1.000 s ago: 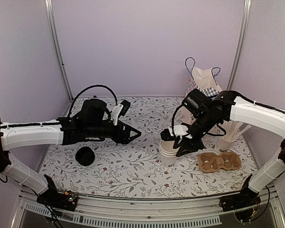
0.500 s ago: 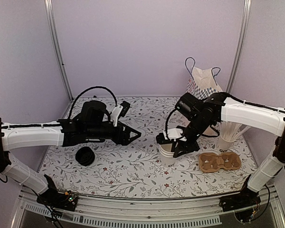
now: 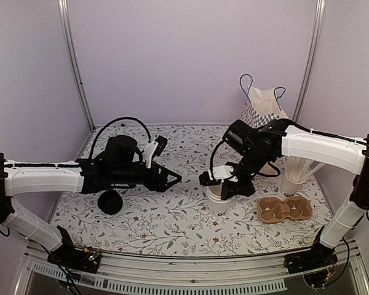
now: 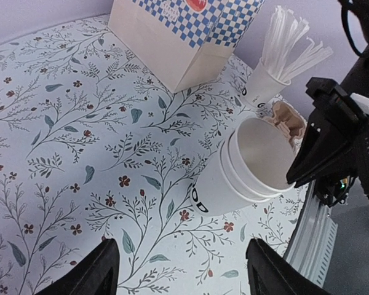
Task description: Pack the takeout coffee
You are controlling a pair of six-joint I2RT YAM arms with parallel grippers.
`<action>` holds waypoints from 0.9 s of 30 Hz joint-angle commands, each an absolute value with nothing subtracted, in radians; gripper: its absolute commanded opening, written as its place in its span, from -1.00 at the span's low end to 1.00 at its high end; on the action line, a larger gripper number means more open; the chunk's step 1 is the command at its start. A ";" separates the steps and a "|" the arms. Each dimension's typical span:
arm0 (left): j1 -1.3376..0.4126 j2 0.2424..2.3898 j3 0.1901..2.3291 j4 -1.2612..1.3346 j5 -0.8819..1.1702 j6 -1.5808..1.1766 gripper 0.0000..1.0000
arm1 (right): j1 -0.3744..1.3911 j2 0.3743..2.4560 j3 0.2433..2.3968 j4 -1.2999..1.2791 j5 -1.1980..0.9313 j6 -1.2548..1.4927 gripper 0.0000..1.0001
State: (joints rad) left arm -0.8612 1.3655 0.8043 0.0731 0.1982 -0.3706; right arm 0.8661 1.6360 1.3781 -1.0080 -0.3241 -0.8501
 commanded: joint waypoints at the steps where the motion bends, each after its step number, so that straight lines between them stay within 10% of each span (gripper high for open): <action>1: -0.862 1.372 0.761 0.168 0.208 -0.455 0.46 | 0.875 1.653 1.407 -0.999 -0.320 -0.840 -1.00; 27: -0.898 1.606 0.740 0.669 0.193 -0.902 0.63 | 0.876 1.761 1.603 -0.797 -0.169 -0.660 -1.00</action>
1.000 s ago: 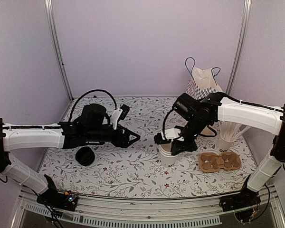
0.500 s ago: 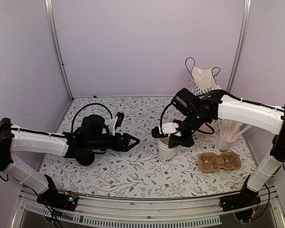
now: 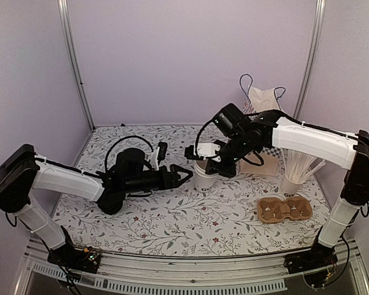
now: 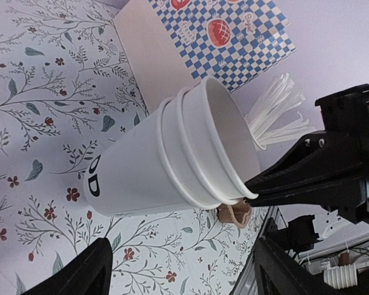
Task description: Pack the takeout coffee
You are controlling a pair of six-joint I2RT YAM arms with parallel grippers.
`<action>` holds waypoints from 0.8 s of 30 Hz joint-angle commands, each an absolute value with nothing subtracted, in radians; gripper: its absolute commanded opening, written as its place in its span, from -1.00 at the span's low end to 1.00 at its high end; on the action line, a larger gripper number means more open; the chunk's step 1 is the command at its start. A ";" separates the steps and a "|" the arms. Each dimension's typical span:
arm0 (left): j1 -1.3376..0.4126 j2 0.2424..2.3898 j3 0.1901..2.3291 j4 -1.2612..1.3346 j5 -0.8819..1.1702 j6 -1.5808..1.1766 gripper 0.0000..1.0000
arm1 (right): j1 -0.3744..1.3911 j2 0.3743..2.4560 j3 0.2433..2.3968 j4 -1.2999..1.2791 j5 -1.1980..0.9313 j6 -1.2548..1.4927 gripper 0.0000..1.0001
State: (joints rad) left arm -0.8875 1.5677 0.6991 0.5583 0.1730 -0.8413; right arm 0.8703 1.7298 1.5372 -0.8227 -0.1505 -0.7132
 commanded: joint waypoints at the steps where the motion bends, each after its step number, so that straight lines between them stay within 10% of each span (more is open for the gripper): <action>1: -0.897 1.617 0.746 0.677 0.193 -0.914 0.63 | 0.875 1.768 1.611 -0.800 -0.173 -0.655 -1.00; 24: -0.885 1.601 0.636 0.867 0.138 -0.979 0.54 | 0.873 1.790 1.646 -0.787 -0.154 -0.608 -1.00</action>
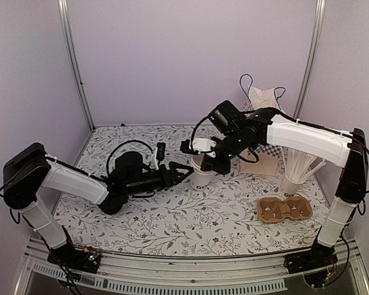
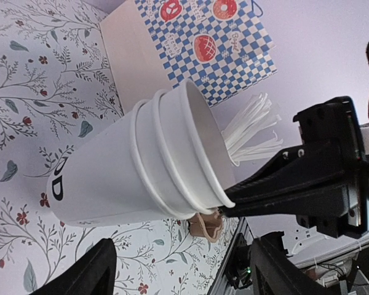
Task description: Pack the takeout coffee
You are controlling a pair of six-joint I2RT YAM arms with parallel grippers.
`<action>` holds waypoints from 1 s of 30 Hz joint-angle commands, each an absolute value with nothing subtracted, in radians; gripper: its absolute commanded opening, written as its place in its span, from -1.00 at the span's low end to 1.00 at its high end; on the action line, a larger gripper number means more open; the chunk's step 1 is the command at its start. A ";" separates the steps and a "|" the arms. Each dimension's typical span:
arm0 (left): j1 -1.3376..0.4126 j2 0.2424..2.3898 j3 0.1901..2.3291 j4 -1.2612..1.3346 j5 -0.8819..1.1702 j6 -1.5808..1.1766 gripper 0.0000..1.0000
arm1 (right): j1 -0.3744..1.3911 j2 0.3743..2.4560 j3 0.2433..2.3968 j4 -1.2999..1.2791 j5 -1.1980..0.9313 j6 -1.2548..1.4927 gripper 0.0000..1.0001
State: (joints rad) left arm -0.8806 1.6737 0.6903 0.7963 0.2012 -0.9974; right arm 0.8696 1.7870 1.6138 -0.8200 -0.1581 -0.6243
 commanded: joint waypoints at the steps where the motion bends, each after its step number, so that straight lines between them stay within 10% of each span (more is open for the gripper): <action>1: -0.883 1.599 0.635 0.857 0.136 -0.978 0.53 | 0.873 1.790 1.647 -0.787 -0.156 -0.605 -1.00; 30: -0.885 1.757 0.788 0.811 0.187 -1.056 -0.09 | 0.873 1.790 1.669 -0.783 -0.135 -0.589 -1.00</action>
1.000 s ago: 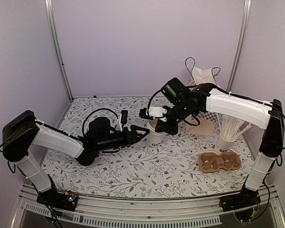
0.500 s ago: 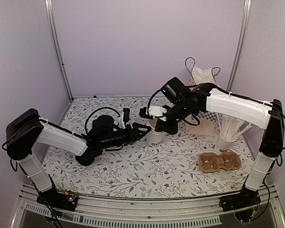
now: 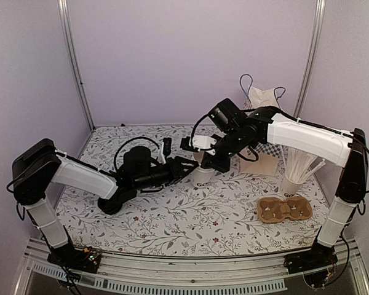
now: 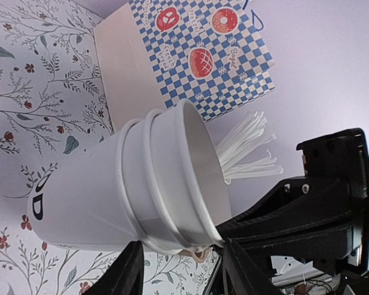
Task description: Pack the takeout coffee
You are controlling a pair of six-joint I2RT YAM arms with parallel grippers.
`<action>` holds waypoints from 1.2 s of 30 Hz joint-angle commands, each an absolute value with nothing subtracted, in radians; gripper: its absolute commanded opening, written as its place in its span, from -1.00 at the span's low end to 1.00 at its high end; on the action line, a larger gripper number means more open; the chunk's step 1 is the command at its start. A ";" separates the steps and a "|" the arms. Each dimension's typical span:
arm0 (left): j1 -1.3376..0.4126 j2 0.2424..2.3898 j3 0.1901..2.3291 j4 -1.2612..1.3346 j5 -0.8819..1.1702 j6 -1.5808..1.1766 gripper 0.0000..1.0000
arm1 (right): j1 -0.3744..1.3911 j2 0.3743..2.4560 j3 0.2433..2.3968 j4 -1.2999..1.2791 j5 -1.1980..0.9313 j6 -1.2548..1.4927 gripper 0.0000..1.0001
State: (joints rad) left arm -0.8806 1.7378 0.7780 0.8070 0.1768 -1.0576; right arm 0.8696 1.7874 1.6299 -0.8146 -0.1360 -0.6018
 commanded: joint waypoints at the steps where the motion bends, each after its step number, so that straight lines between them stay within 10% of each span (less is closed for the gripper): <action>1: -0.885 1.757 0.786 0.812 0.186 -1.056 -0.09 | 0.873 1.789 1.669 -0.781 -0.133 -0.587 -1.00; 26: -0.896 1.780 0.778 0.871 0.166 -1.082 -0.30 | 0.874 1.803 1.677 -0.811 -0.181 -0.593 -1.00; 36: -0.899 1.766 0.770 0.873 0.186 -1.094 -0.05 | 0.876 1.819 1.670 -0.782 -0.098 -0.579 -1.00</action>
State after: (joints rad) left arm -0.8864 1.7744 0.7692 0.8360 0.1761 -1.0946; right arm 0.8696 1.7905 1.6524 -0.8055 -0.1341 -0.5896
